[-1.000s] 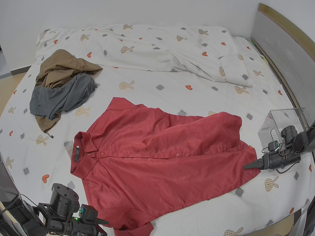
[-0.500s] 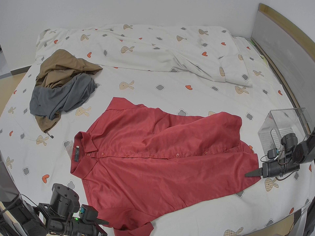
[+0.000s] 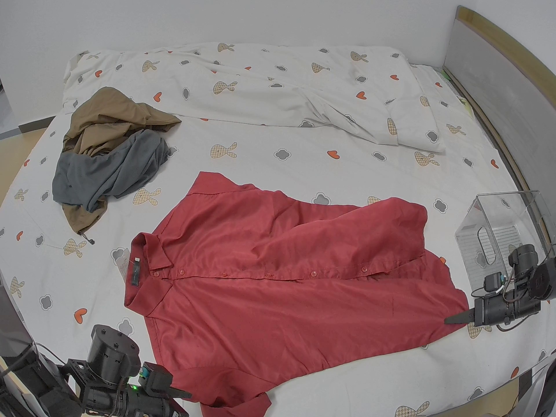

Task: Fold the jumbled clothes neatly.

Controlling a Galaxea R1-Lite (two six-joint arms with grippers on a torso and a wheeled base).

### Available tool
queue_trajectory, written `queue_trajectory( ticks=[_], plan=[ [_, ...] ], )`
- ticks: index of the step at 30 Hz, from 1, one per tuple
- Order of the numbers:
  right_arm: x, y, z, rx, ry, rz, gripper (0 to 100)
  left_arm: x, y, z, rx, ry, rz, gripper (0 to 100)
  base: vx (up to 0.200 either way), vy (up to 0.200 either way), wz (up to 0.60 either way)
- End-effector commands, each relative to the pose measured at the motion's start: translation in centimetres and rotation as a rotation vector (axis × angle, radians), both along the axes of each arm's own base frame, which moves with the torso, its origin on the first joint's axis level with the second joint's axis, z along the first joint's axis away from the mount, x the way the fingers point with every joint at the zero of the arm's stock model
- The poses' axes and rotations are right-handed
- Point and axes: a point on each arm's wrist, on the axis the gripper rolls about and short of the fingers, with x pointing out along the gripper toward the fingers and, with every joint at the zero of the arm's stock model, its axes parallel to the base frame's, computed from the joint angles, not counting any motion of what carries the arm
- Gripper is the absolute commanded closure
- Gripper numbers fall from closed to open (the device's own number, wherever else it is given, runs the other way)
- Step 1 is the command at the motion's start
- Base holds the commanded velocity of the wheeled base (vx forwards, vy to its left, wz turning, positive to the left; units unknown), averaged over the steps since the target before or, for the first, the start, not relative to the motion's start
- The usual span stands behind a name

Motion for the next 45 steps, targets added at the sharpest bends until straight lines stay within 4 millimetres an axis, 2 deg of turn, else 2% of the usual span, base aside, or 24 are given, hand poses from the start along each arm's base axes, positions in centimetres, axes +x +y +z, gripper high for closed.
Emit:
queue_trajectory(
  ticks=[1,7,11,14,15,17,20,25,31,45],
  plan=[
    [-3.7,0.4,1.4,-0.009,-0.019,-0.028,100,-0.6,0.4,0.3,0.001,0.001,-0.004,0,0.0,0.0,0.0],
    [-5.4,0.2,0.6,-0.014,0.008,-0.031,100,-1.5,0.6,1.6,-0.029,-0.043,-0.018,0,0.0,0.0,0.0],
    [-5.4,0.2,0.4,-0.01,0.016,-0.031,100,-1.9,0.5,1.9,-0.023,-0.055,-0.046,0,0.0,0.0,0.0],
    [-5.2,0.3,0.4,-0.011,0.01,-0.02,100,-1.8,0.5,1.7,0.022,-0.097,-0.079,0,0.0,0.0,0.0],
    [-5.0,0.4,0.5,-0.012,-0.001,-0.015,100,-1.5,0.5,1.1,0.123,-0.148,-0.108,0,0.0,0.0,0.0],
    [-4.8,0.5,0.6,-0.01,-0.013,-0.002,100,-1.0,0.3,0.3,0.211,-0.177,-0.126,0,0.0,0.0,0.0],
    [-4.3,0.7,0.9,-0.015,-0.029,0.015,100,-0.5,-0.3,-0.4,0.263,-0.195,-0.16,0,0.0,0.0,0.0],
    [-3.9,0.9,1.2,-0.02,-0.047,0.029,100,-0.5,-1.1,-0.5,0.245,-0.239,-0.208,0,0.0,0.0,0.0],
    [-3.3,1.4,1.3,-0.02,-0.055,0.057,100,0.2,-1.8,0.3,0.209,-0.393,-0.254,0,0.0,0.0,0.0],
    [-2.5,1.6,1.1,-0.02,-0.052,0.073,100,-0.9,-2.9,-0.4,0.129,-0.321,-0.411,0,0.0,0.0,0.0]
  ],
)
